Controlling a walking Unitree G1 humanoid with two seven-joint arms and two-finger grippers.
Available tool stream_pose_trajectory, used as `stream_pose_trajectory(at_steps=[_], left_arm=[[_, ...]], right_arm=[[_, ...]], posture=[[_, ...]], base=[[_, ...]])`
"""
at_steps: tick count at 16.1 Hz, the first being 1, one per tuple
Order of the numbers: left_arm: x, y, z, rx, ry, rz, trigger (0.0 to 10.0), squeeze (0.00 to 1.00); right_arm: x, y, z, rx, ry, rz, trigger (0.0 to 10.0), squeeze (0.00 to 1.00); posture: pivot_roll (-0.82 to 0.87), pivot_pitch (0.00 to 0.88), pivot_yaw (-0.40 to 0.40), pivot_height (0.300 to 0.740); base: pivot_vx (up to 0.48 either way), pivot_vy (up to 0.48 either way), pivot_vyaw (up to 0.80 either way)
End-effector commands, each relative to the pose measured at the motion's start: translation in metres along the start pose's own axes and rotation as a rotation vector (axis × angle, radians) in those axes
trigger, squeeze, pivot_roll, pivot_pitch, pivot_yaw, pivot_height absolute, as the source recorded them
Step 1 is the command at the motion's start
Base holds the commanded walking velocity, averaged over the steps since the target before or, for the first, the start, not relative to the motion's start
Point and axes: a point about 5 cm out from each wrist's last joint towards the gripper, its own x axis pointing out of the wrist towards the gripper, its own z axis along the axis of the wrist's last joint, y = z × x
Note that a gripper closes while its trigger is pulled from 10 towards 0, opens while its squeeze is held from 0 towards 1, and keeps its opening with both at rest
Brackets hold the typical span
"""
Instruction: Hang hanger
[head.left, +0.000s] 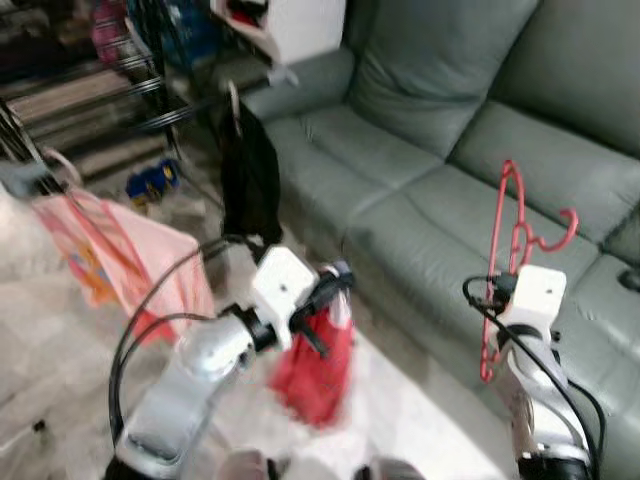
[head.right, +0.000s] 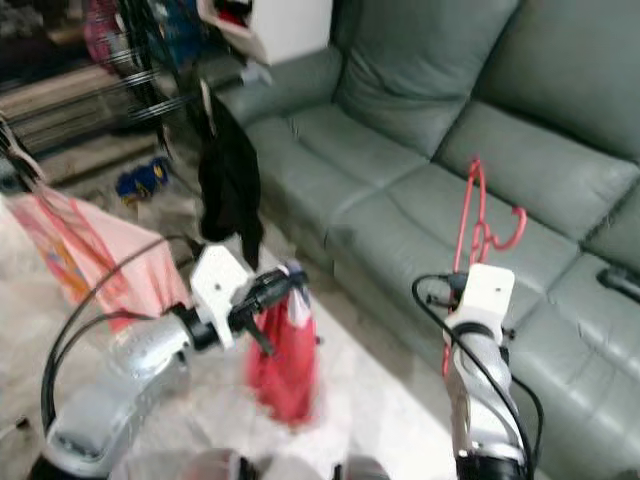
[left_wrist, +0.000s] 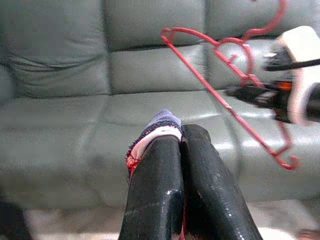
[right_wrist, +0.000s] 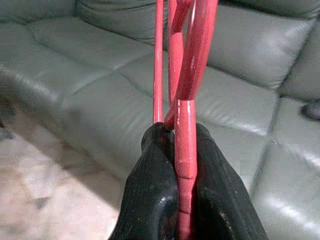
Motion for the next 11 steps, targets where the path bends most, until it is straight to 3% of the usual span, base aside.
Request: stream_pose_trajectory(at_steps=[1, 2, 3, 4, 6, 8, 9, 10, 11], left_arm=[[-0.004, 0.02, 0.001, 0.066, 0.007, 0.064, 10.0, 0.0], [-0.005, 0.031, 0.001, 0.098, 0.012, 0.108, 10.0, 0.0], [-0.006, 0.056, 0.006, 0.158, 0.009, 0.238, 10.0, 0.0], [-0.005, 0.072, 0.009, 0.175, 0.007, 0.3, 10.0, 0.0], [-0.004, 0.089, 0.013, 0.204, -0.003, 0.333, 10.0, 0.0], [-0.006, 0.1, 0.015, 0.283, -0.006, 0.209, 10.0, 0.0], [-0.006, 0.102, 0.015, 0.295, -0.005, 0.194, 10.0, 0.0], [-0.01, 0.098, 0.009, 0.339, 0.079, -0.002, 10.0, 0.0], [-0.011, 0.096, 0.006, 0.371, 0.122, -0.084, 10.0, 0.0]], right_arm=[[-0.002, 0.009, 0.003, 0.034, -0.009, 0.062, 10.0, 0.0], [-0.002, 0.011, 0.003, 0.027, -0.006, 0.08, 10.0, 0.0], [-0.004, 0.012, 0.004, 0.028, -0.008, 0.098, 10.0, 0.0], [-0.004, 0.011, 0.004, 0.012, -0.007, 0.107, 10.0, 0.0], [-0.004, 0.016, 0.006, 0.0, -0.006, 0.17, 10.0, 0.0], [-0.015, 0.021, 0.006, -0.04, 0.0, 0.311, 10.0, 0.0], [-0.017, 0.02, 0.006, -0.047, 0.003, 0.325, 10.0, 0.0], [-0.023, 0.014, 0.002, -0.104, 0.021, 0.368, 10.0, 0.0], [-0.023, 0.009, 0.001, -0.12, 0.028, 0.365, 10.0, 0.0]], posture=[[0.03, 0.067, -0.019, 0.74], [0.02, 0.063, -0.017, 0.74], [0.02, 0.063, -0.015, 0.74], [0.02, 0.068, -0.005, 0.74], [0.01, 0.071, 0.01, 0.74], [0.0, 0.073, 0.021, 0.74], [0.0, 0.073, 0.021, 0.74], [-0.01, 0.074, 0.021, 0.74], [-0.01, 0.074, 0.021, 0.74]], base=[[0.0, 0.0, 0.0], [0.0, 0.0, 0.0], [0.0, 0.0, 0.0], [0.0, 0.0, 0.0], [0.0, 0.0, 0.0], [0.0, 0.0, 0.0], [0.0, 0.0, 0.0], [0.0, 0.0, 0.0], [0.0, 0.0, 0.0]])
